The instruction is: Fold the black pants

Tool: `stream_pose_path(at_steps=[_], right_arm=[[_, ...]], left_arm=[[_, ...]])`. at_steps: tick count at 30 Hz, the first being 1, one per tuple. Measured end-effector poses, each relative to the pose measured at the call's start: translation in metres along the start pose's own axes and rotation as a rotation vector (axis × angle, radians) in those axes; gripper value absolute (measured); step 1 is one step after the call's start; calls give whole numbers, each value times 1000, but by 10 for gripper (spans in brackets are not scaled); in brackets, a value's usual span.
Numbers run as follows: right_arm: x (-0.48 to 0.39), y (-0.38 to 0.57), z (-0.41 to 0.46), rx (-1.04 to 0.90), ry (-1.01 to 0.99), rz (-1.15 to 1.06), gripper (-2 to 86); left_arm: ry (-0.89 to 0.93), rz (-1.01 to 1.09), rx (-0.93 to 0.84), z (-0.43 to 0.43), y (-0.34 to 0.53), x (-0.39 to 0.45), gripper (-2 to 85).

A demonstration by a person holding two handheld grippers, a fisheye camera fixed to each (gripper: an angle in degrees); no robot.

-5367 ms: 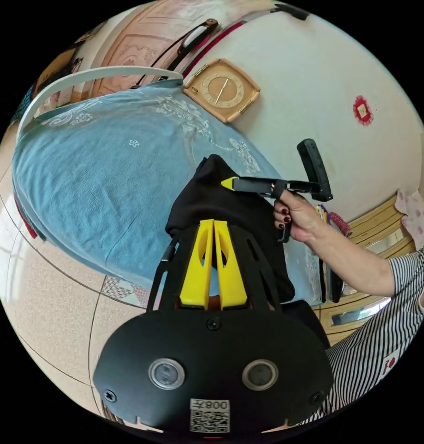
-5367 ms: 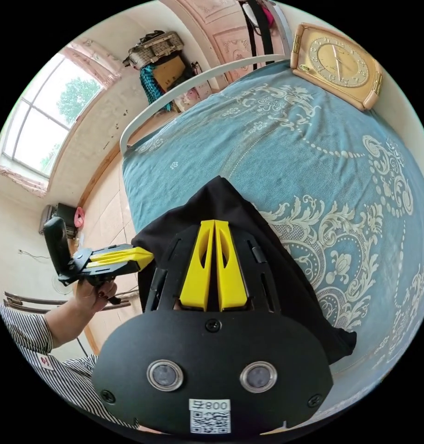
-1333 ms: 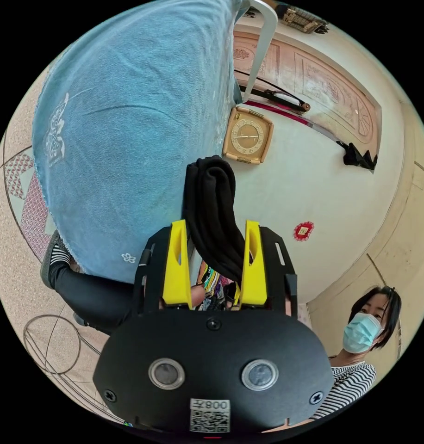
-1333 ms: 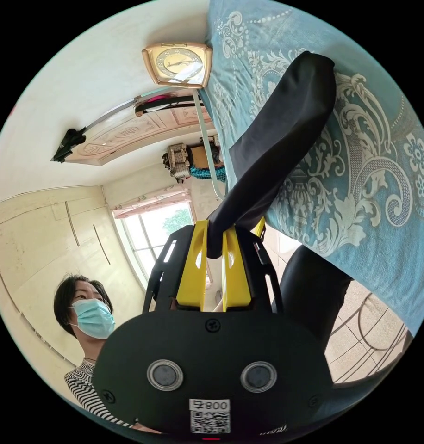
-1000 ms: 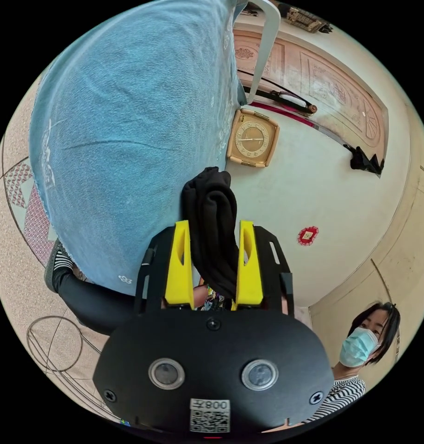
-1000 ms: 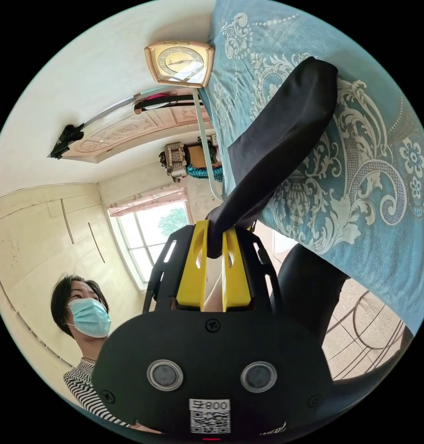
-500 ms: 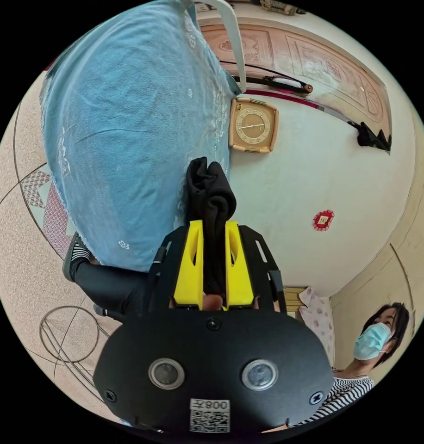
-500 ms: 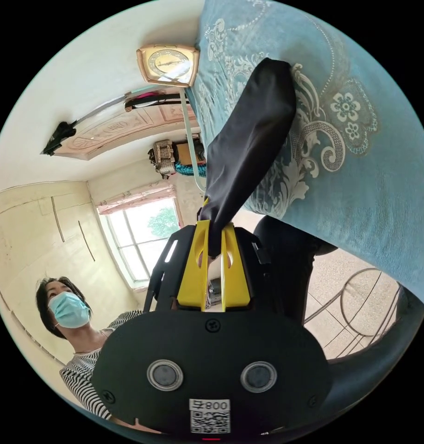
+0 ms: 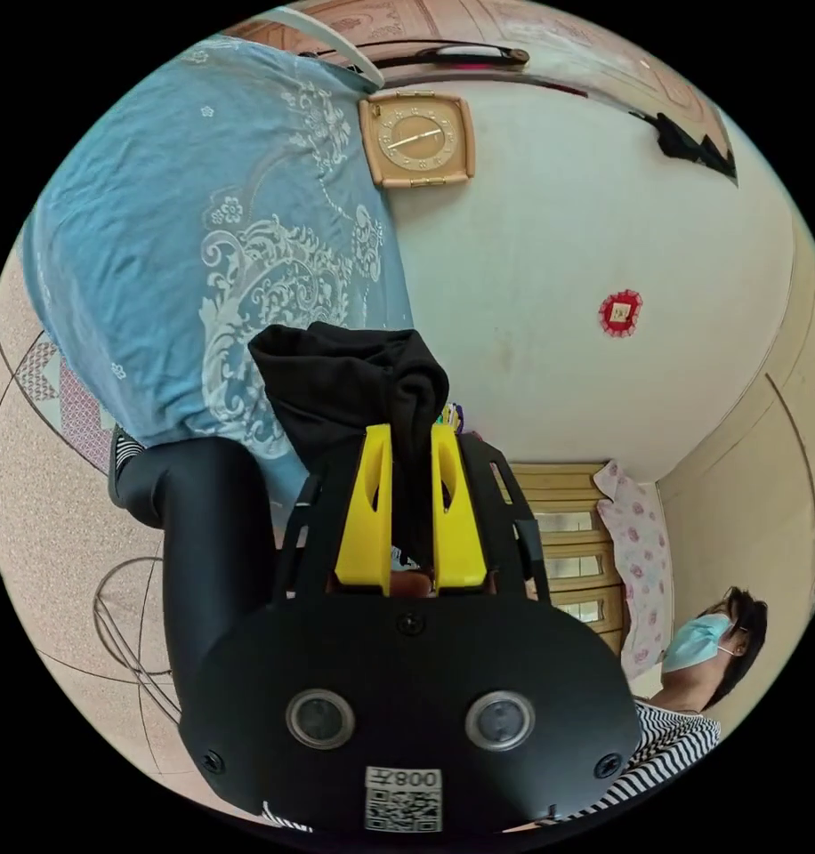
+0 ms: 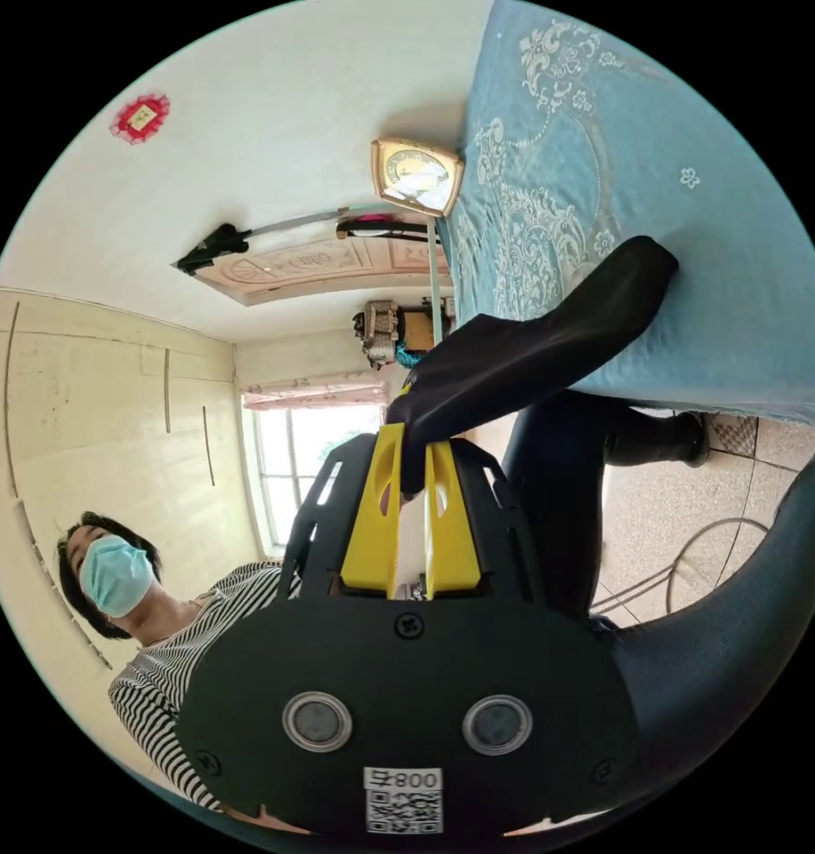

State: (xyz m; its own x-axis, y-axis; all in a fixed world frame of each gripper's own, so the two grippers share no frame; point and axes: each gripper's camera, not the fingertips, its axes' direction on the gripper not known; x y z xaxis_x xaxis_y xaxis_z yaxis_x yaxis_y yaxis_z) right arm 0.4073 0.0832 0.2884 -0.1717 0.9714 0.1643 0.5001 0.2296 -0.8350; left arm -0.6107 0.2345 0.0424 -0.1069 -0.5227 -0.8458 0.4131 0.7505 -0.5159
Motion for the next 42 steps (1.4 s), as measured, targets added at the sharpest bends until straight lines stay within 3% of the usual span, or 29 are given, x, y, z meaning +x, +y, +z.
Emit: stream_pose_path(at_steps=[7, 12, 18, 24, 27, 29, 32, 36, 40, 42], right_arm=[[-23, 59, -137, 278, -35, -113, 1], [-86, 91, -264, 491, 3, -289, 2], [-181, 159, -414, 771, 185, -532, 3], [-155, 221, -485, 967, 360, -454, 6], [-77, 235, -501, 1030, 321, -267, 9], [-12, 235, -502, 1014, 283, -69, 14], [12, 235, -489, 1005, 184, -118, 22], [8, 238, -480, 1034, 261, -125, 38], [5, 249, -471, 1068, 290, -106, 67], [1, 255, -466, 1094, 304, -102, 74]], left_arm=[[3, 151, -252, 223, 2, 45, 73], [156, 379, -472, 453, 23, 125, 72], [391, 537, -698, 704, 85, 193, 73], [236, 615, -921, 913, 153, 149, 75], [-2, 587, -1012, 989, 178, 89, 74], [30, 549, -1009, 1015, 184, 64, 74], [50, 580, -1012, 1052, 192, 52, 75], [23, 660, -1006, 1096, 208, 41, 81], [42, 701, -885, 1111, 215, 30, 86], [-14, 829, -785, 1114, 227, 30, 83]])
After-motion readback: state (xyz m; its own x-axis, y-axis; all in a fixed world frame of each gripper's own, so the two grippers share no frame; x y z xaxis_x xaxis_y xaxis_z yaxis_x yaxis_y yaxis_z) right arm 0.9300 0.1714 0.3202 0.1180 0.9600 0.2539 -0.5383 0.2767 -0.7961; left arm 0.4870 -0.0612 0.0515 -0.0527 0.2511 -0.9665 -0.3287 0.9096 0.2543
